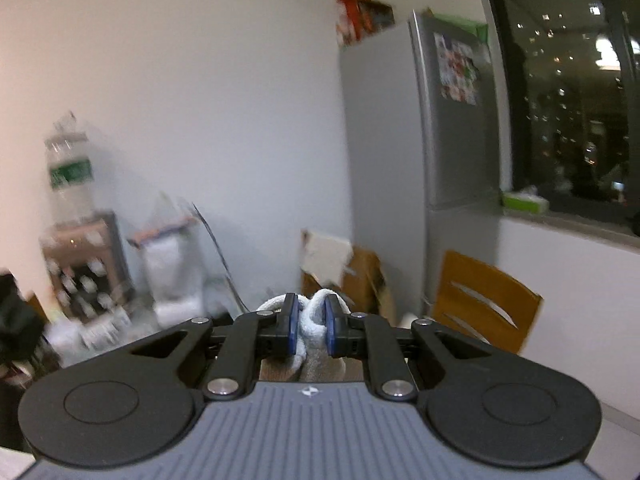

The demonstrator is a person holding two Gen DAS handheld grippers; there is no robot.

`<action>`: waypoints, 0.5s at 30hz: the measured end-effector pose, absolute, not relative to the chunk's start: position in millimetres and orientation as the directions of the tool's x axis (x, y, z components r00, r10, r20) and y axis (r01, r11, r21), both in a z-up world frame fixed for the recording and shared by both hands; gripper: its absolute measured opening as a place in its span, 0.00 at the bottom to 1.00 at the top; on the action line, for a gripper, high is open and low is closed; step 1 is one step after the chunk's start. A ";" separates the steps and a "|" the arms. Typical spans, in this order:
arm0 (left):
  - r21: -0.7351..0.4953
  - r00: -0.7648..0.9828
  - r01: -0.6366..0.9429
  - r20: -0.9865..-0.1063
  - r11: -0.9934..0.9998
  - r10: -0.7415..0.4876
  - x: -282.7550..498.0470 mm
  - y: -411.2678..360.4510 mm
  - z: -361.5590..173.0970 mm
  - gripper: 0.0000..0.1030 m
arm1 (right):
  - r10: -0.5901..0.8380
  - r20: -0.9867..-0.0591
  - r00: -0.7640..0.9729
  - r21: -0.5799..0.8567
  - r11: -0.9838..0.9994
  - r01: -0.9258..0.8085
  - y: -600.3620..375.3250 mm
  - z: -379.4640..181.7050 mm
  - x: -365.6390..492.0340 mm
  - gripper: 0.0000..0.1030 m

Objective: Fold clothes

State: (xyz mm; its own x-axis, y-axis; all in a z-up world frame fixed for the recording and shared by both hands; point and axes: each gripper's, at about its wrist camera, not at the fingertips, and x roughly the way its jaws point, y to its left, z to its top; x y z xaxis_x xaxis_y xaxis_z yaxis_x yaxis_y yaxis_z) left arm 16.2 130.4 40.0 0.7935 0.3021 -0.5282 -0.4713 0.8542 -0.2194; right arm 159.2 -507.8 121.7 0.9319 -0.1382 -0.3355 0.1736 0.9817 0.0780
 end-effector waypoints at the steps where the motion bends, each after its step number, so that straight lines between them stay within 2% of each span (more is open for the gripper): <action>1: -0.216 0.770 -0.489 -0.562 0.845 0.302 18.8 132.8 30.5 0.18 | -0.153 -0.367 0.918 0.055 0.981 0.185 -506.5 109.8 163.9 0.14; 3: -0.222 0.728 -0.523 -0.619 0.823 0.296 18.4 138.9 11.5 0.20 | -0.191 -0.416 0.889 0.003 0.977 0.211 -506.7 87.0 173.4 0.14; 5: -0.231 0.692 -0.562 -0.657 0.794 0.299 14.1 146.0 -6.1 0.27 | -0.206 -0.469 0.859 -0.032 0.976 0.216 -507.3 67.2 179.7 0.24; 7: -0.236 0.660 -0.600 -0.686 0.764 0.307 9.1 153.1 -21.5 0.40 | -0.217 -0.490 0.844 -0.073 0.975 0.208 -498.5 52.1 180.8 0.41; 8: -0.232 0.651 -0.611 -0.692 0.757 0.313 6.3 155.6 -25.4 0.44 | -0.223 -0.499 0.838 -0.093 0.975 0.204 -493.8 44.8 181.1 0.44; 12: -0.198 0.639 -0.608 -0.697 0.769 0.326 -3.2 157.8 -28.9 0.57 | -0.137 -0.532 0.836 -0.067 0.991 0.119 -467.2 26.6 183.9 0.62; 15: -0.189 0.636 -0.604 -0.700 0.774 0.326 -10.8 158.1 -28.4 0.61 | -0.033 -0.562 0.827 -0.009 0.999 0.034 -447.2 15.9 191.1 0.65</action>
State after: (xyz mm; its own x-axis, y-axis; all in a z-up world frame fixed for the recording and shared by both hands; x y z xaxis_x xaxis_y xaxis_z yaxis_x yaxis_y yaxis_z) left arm -10.8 158.1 -28.4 0.6358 0.3260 -0.6996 -0.6044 0.7740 -0.1887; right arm 191.1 -447.2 15.9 0.8266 -0.0333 -0.5618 0.0345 0.9994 -0.0085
